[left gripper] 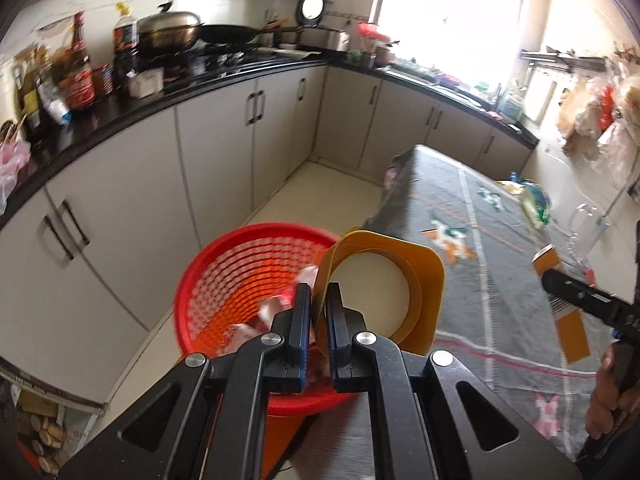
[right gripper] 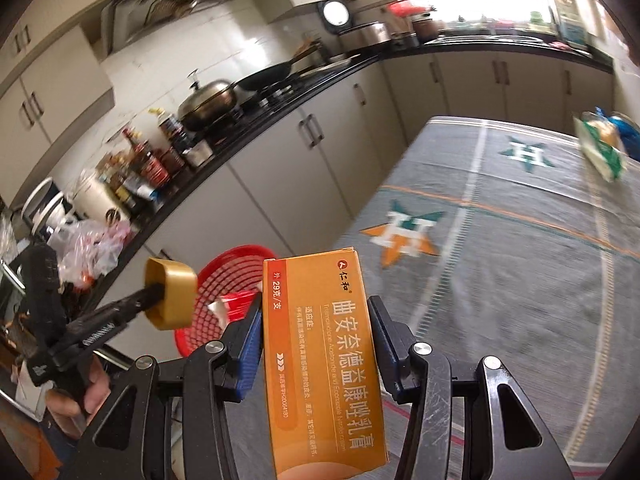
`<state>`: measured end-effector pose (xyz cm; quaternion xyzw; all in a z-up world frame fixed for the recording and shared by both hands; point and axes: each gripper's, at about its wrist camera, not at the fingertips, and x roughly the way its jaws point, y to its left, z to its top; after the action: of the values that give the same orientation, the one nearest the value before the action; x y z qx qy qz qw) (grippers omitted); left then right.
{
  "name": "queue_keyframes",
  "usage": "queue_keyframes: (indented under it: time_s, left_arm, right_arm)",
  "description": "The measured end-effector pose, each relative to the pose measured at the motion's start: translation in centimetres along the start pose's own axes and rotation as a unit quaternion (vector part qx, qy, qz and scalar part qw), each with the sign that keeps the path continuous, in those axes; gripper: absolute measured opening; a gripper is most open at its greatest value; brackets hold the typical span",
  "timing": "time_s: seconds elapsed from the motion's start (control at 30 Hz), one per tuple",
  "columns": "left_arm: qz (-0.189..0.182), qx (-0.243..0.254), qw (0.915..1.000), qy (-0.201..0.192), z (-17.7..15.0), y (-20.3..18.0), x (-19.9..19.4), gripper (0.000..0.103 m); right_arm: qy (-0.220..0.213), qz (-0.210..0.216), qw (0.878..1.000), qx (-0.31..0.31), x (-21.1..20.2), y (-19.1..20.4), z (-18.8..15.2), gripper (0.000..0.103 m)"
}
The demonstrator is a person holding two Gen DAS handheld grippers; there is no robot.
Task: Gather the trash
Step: 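Carry the orange box and yellow container over the red basket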
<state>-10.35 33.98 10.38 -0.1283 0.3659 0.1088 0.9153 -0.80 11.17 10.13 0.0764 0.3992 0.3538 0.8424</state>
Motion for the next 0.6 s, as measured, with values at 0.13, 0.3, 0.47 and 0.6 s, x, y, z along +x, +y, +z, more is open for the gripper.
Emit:
queue_keyframes:
  time_s: [0.13, 0.3, 0.47, 0.6]
  left_arm:
    - [0.019, -0.01, 0.9997, 0.01, -0.8, 2.3, 1.3, 0.007]
    - [0.045, -0.018, 0.9987, 0.015, -1.6, 4.3, 2.8, 0.007]
    - [0.06, -0.029, 0.9976, 0.016, -2.0, 6.1, 4.3, 0.007]
    - [0.067, -0.03, 0.9972, 0.016, -2.4, 6.4, 4.8, 0.007]
  right_arm:
    - [0.015, 0.013, 1.0, -0.015, 2.8, 2.5, 0.6, 0.054]
    - [0.035, 0.029, 0.999, -0.02, 6.4, 4.9, 1.2, 0.054]
    - [0.048, 0.037, 0.998, -0.026, 9.3, 6.6, 1.5, 0.054]
    - [0.056, 0.036, 0.997, -0.03, 11.4, 7.6, 1.4, 0.054]
